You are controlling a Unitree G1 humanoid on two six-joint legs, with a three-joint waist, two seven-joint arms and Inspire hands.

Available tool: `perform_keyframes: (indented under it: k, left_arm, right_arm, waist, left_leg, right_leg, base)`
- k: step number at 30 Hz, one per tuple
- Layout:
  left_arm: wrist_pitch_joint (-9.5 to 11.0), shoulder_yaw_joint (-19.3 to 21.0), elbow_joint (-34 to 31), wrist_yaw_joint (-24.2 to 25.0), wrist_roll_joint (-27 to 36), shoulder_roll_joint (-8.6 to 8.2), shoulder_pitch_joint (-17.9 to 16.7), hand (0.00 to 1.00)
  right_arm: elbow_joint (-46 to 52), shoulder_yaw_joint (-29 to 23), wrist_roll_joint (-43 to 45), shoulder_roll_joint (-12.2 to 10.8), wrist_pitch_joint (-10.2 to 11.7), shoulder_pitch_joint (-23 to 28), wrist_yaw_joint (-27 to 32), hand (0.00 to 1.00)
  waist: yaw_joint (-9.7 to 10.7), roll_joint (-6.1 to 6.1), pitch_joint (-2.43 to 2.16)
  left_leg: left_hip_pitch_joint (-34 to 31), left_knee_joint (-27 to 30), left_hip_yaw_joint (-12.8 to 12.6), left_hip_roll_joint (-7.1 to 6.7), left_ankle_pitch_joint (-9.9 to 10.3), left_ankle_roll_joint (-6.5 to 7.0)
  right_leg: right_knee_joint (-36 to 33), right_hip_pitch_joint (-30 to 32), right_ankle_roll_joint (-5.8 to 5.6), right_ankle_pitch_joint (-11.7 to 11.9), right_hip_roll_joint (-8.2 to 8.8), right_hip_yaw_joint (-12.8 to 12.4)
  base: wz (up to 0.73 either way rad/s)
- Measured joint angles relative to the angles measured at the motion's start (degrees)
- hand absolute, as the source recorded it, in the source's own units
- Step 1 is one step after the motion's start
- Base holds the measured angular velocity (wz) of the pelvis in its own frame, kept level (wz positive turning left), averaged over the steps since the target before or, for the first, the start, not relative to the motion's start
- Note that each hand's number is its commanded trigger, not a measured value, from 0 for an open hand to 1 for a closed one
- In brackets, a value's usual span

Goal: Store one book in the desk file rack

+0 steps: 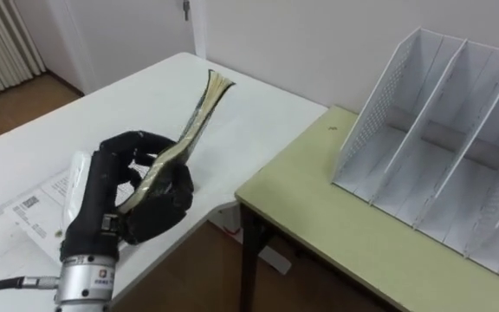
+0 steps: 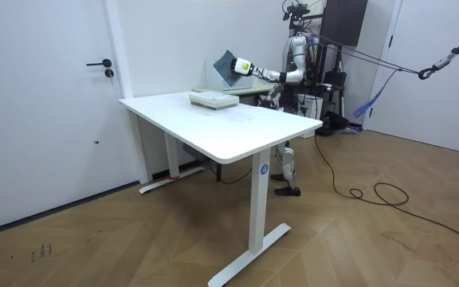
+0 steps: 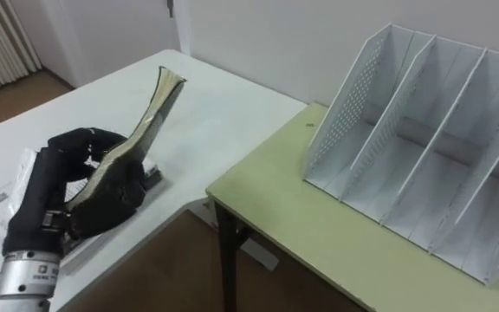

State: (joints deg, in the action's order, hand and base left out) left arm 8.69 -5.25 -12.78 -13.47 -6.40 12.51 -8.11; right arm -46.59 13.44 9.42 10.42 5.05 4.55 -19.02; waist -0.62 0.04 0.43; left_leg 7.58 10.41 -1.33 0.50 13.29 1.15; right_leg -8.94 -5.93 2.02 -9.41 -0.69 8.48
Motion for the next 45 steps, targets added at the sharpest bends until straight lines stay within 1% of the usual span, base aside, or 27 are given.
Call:
perform_keyframes:
  k: [1, 2, 3, 4, 6, 9, 10, 11, 13, 15, 17, 19, 20, 22, 23, 24, 27, 29, 30, 33, 36, 37, 38, 40, 41, 43, 45]
  left_arm:
    - [0.0, 0.1, -0.6, 1.2, 3.6, 0.00, 0.0, 1.00]
    - [0.1, 0.1, -0.9, 1.8, 5.5, 0.00, 0.0, 1.00]
    - [0.2, 0.1, -1.5, 3.3, 10.2, 0.03, 0.0, 1.00]
    - [0.6, 0.2, -1.8, 5.1, 14.9, 0.02, 0.0, 1.00]
    - [0.7, 0.2, -1.9, 7.8, 19.7, 0.03, 0.0, 1.00]
    - [0.7, 0.3, -1.9, 12.7, 28.4, 0.06, 0.0, 1.00]
    - [0.7, 0.4, -1.8, 14.5, 31.8, 0.25, 0.0, 1.00]
    - [0.7, 0.6, -1.7, 16.6, 34.7, 0.58, 0.0, 1.00]
    - [0.7, 0.6, -1.6, 19.4, 37.8, 0.88, 0.0, 1.00]
    - [0.6, 0.6, -1.5, 22.3, 40.1, 0.89, 0.0, 1.00]
    - [0.3, 0.6, -0.7, 26.4, 46.0, 0.98, -0.2, 1.00]
    - [-0.4, 0.6, -0.6, 28.7, 49.5, 1.16, -0.9, 1.00]
    - [-1.3, 0.7, -0.5, 30.3, 51.4, 1.37, -1.1, 1.00]
    - [-2.5, 0.7, -0.3, 32.6, 53.3, 1.89, -1.1, 1.00]
    - [-2.8, 0.7, -0.1, 33.5, 53.8, 2.02, -1.1, 1.00]
    - [-3.4, 0.9, 0.7, 35.4, 54.8, 2.10, -1.1, 1.00]
    - [-6.0, 1.6, 1.7, 38.9, 56.0, 2.13, -1.1, 1.00]
    - [-8.0, 2.3, 1.7, 40.8, 57.5, 2.37, -1.1, 1.00]
    - [-8.3, 2.5, 1.7, 41.2, 57.8, 2.38, -1.1, 1.00]
    - [-9.1, 2.9, 2.7, 43.6, 58.9, 2.47, -1.1, 1.00]
    - [-11.3, 3.0, 4.0, 45.9, 59.0, 2.83, -1.1, 1.00]
    - [-12.2, 3.0, 4.0, 47.1, 59.0, 3.00, -1.1, 1.00]
    - [-12.5, 3.1, 4.0, 47.8, 59.0, 3.03, -1.1, 1.00]
    - [-12.9, 3.7, 4.0, 50.3, 59.2, 3.04, -1.1, 1.00]
    - [-13.4, 4.1, 4.0, 51.1, 59.8, 3.10, -1.1, 1.00]
    - [-13.8, 4.6, 4.4, 52.7, 59.8, 3.22, -1.0, 1.00]
    - [-14.5, 4.6, 4.7, 53.8, 59.8, 3.96, -1.0, 1.00]
  right_arm:
    - [1.7, -0.1, 0.5, 0.0, 0.0, 0.0, -0.8, 0.00]
    - [2.6, -0.1, 0.6, 0.1, 0.0, 0.0, -1.1, 0.00]
    - [4.7, -0.1, 0.6, 0.2, 0.0, 0.1, -1.8, 0.00]
    - [7.3, -0.1, 0.5, 0.2, 0.0, 0.2, -2.5, 0.00]
    - [11.1, -0.2, 0.4, 0.3, 0.1, 0.2, -3.5, 0.00]
    - [16.4, -1.2, -0.6, 0.3, 0.3, 0.3, -5.6, 0.00]
    - [19.3, -1.5, -1.8, 0.5, 0.2, 0.3, -6.3, 0.00]
    - [22.5, -1.9, -3.8, 0.4, 0.2, 0.3, -6.7, 0.00]
    - [26.0, -2.8, -7.5, 0.4, 0.6, 0.2, -6.9, 0.00]
    - [27.9, -3.6, -10.6, 0.3, 0.8, 0.2, -6.8, 0.00]
    - [29.6, -4.6, -13.9, 0.6, 0.7, 0.1, -7.7, 0.00]
    - [31.1, -6.1, -16.9, 0.6, 0.3, 0.1, -8.8, 0.00]
    - [32.2, -7.1, -19.3, 0.7, 0.0, 0.1, -8.9, 0.00]
    - [34.0, -8.5, -22.9, 0.7, -0.4, 0.1, -8.9, 0.00]
    - [34.6, -8.8, -24.0, 0.7, -0.4, 0.0, -8.9, 0.00]
    - [35.5, -9.3, -27.0, 0.7, -1.0, -0.1, -9.3, 0.00]
    - [37.2, -10.0, -34.2, 0.6, -1.8, -0.1, -10.1, 0.00]
    - [38.9, -10.4, -39.2, 0.8, -3.3, -0.1, -11.2, 0.00]
    - [39.1, -10.4, -40.3, 0.8, -3.5, -0.2, -11.6, 0.00]
    - [40.3, -10.4, -44.1, 1.0, -5.0, -0.2, -13.1, 0.00]
    - [40.7, -10.9, -48.0, 1.0, -6.4, -0.8, -15.0, 0.00]
    - [40.7, -11.1, -48.8, 1.0, -6.5, -0.8, -15.6, 0.00]
    - [40.7, -11.2, -49.4, 1.0, -6.8, -0.8, -15.9, 0.00]
    - [40.8, -11.7, -50.7, 1.1, -8.5, -0.8, -17.1, 0.00]
    - [40.8, -11.8, -52.2, 1.3, -9.0, -0.8, -17.7, 0.00]
    - [40.8, -11.8, -54.5, 1.3, -9.0, -0.9, -18.2, 0.00]
    - [40.9, -11.7, -57.3, 1.4, -9.0, -0.9, -18.6, 0.00]
  waist:
    - [0.0, 0.00, 0.02]
    - [0.0, 0.02, 0.03]
    - [-0.1, 0.02, 0.13]
    - [-0.2, 0.07, 0.36]
    - [-0.3, 0.11, 0.36]
    - [-0.7, 0.15, 0.35]
    - [-0.6, 0.20, 0.38]
    - [-0.6, 0.33, 0.51]
    - [-0.5, 0.50, 0.63]
    - [-0.4, 0.54, 0.64]
    - [-0.5, 0.52, 0.65]
    - [-0.4, 0.47, 0.64]
    - [-0.3, 0.47, 0.64]
    - [-0.3, 0.45, 0.63]
    - [-0.2, 0.43, 0.63]
    - [-0.1, 0.43, 0.63]
    - [0.0, 0.30, 0.57]
    - [0.2, 0.31, 0.56]
    - [0.2, 0.28, 0.54]
    - [0.2, 0.25, 0.50]
    - [0.3, 0.15, 0.42]
    - [0.3, 0.09, 0.35]
    - [0.3, 0.09, 0.30]
    - [0.2, 0.22, -0.12]
    - [0.1, 0.36, -0.22]
    - [0.0, 0.61, -0.36]
    - [-0.1, 0.70, -0.41]
  left_leg:
    - [0.1, 0.0, -0.1, -0.03, 0.0, 0.00]
    - [0.2, 0.0, -0.1, -0.06, 0.0, 0.00]
    - [0.4, 0.0, 0.0, -0.16, 0.0, 0.00]
    - [0.5, 0.0, 0.0, -0.21, 0.0, 0.01]
    - [0.3, 0.0, 0.0, -0.27, 0.0, 0.01]
    - [0.1, 0.1, -0.1, -0.26, 0.0, 0.01]
    - [0.0, 0.3, 0.0, -0.27, 0.0, 0.01]
    - [-0.1, 0.5, 0.0, -0.27, 0.0, 0.01]
    - [0.0, 0.5, -0.2, -0.24, 0.0, 0.02]
    - [0.0, 0.5, -0.2, -0.09, 0.0, 0.04]
    - [-0.1, 0.5, -0.1, -0.06, 0.0, 0.04]
    - [-0.3, 0.5, -0.2, -0.12, 0.0, 0.04]
    - [-0.4, 0.5, -0.4, -0.14, 0.0, 0.04]
    - [-0.3, 0.5, -0.4, -0.14, 0.0, 0.04]
    - [-0.3, 0.5, -0.3, -0.13, 0.0, 0.04]
    - [-0.1, 0.5, -0.3, -0.04, 0.0, 0.04]
    - [-0.1, 0.5, -0.4, 0.02, 0.0, 0.04]
    - [-0.1, 0.6, -0.4, -0.01, 0.0, 0.04]
    - [-0.1, 0.6, -0.4, -0.01, 0.0, 0.04]
    - [0.0, 1.1, -0.4, -0.09, 0.0, 0.03]
    - [-0.2, 1.3, -0.5, -0.11, 0.0, 0.05]
    - [-0.2, 1.3, -0.5, -0.09, 0.0, 0.06]
    - [-0.2, 1.3, -0.8, -0.06, 0.0, 0.06]
    - [-0.3, 1.3, -1.0, 0.02, 0.0, 0.07]
    - [-0.3, 1.3, -1.0, 0.04, 0.0, 0.07]
    - [-0.5, 1.3, -1.2, 0.09, 0.0, 0.07]
    - [-0.8, 1.4, -1.3, 0.10, 0.0, 0.06]
  right_leg:
    - [-0.1, 0.0, 0.03, 0.0, -0.01, -0.4]
    - [-0.2, 0.0, 0.03, 0.0, -0.01, -0.5]
    - [-0.5, -0.1, 0.02, 0.0, 0.02, -0.4]
    - [-0.8, -0.1, 0.00, -0.1, 0.09, -0.4]
    - [-0.8, 0.0, 0.00, -0.1, 0.10, -0.5]
    - [-1.1, 0.5, 0.01, -0.1, 0.09, -0.6]
    - [-1.1, 0.5, 0.03, -0.1, 0.09, -0.5]
    - [-1.2, 0.4, 0.03, -0.1, 0.11, -0.5]
    - [-1.1, 0.4, 0.03, -0.1, 0.16, -0.5]
    - [-1.0, 0.3, 0.00, -0.1, 0.26, -0.5]
    - [-1.0, 0.4, -0.10, -0.1, 0.42, -0.5]
    - [-1.0, 0.8, -0.16, -0.2, 0.48, -0.6]
    - [-1.1, 0.8, -0.16, -0.2, 0.51, -0.6]
    - [-1.2, 0.8, -0.19, -0.2, 0.55, -0.5]
    - [-1.2, 0.8, -0.19, -0.2, 0.56, -0.5]
    - [-1.7, 0.9, -0.25, -0.2, 0.54, -0.6]
    - [-2.0, 1.2, -0.26, -0.3, 0.47, -0.9]
    - [-2.0, 1.2, -0.24, -0.3, 0.49, -1.0]
    - [-2.1, 1.2, -0.22, -0.3, 0.49, -1.0]
    - [-2.7, 1.2, -0.19, -0.4, 0.58, -1.3]
    - [-2.8, 1.3, -0.13, -0.4, 0.59, -1.2]
    - [-2.9, 1.3, -0.12, -0.4, 0.59, -1.1]
    - [-2.9, 1.4, -0.12, -0.4, 0.58, -1.1]
    - [-3.0, 2.0, -0.07, -0.4, 0.58, -1.1]
    - [-3.3, 2.0, -0.06, -0.4, 0.57, -1.2]
    - [-3.8, 2.1, 0.02, -0.5, 0.54, -1.5]
    - [-3.8, 2.2, 0.03, -0.5, 0.51, -1.5]
  base:
    - [-0.05]
    - [-0.06]
    - [-0.04]
    - [0.00]
    - [0.00]
    - [0.00]
    - [0.00]
    - [0.00]
    - [0.00]
    - [0.00]
    - [-0.04]
    - [-0.04]
    - [-0.04]
    - [0.00]
    - [0.00]
    - [0.00]
    - [-0.05]
    - [0.00]
    - [-0.03]
    - [-0.02]
    - [0.02]
    - [0.06]
    - [0.00]
    - [-0.02]
    - [0.00]
    - [-0.06]
    - [-0.02]
